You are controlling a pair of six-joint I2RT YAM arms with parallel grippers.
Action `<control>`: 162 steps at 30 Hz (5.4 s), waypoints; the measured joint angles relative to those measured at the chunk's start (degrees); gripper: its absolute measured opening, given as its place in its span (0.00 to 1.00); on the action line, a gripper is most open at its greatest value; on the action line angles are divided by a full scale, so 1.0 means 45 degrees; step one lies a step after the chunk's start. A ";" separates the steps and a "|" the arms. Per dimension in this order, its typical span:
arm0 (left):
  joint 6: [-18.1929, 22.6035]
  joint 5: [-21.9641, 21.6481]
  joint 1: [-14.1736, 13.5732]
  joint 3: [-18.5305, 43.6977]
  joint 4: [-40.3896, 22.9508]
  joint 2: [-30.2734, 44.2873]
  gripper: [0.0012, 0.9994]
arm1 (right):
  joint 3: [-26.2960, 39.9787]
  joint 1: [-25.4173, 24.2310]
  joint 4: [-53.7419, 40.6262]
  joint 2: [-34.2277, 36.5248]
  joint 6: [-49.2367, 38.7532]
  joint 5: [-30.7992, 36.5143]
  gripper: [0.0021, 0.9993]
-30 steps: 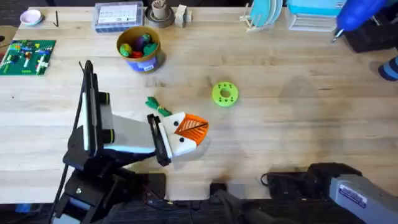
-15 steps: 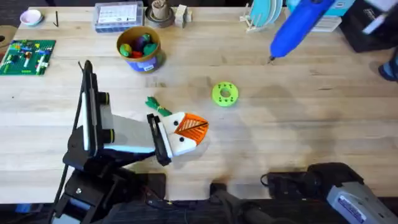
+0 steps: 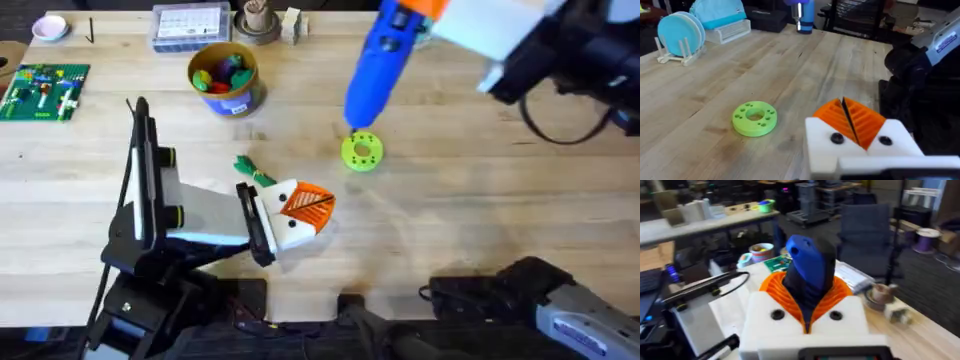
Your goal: Pick up the gripper from the table and insert it into the empty holder that is missing its gripper. Then pick up a screw, insert it into the mounting hole, and use the screwdriver to tighten it. Finally, clean up the table by picking up the vegetable and placing it into the bucket.
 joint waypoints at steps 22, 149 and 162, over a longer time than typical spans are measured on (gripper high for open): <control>-0.0034 0.0000 -0.0001 0.0000 0.0000 0.0000 0.00 | -0.0015 0.4330 0.1868 0.1859 -0.1059 -0.0049 0.02; -0.0136 0.0000 0.0004 0.0000 0.0000 0.0000 0.00 | -0.0015 0.5619 0.1719 0.2822 -0.3072 -0.0044 0.02; -0.0185 -0.0005 0.0004 0.0000 0.0000 0.0010 0.00 | -0.0038 0.5543 0.2197 0.2812 -0.3058 -0.0029 0.02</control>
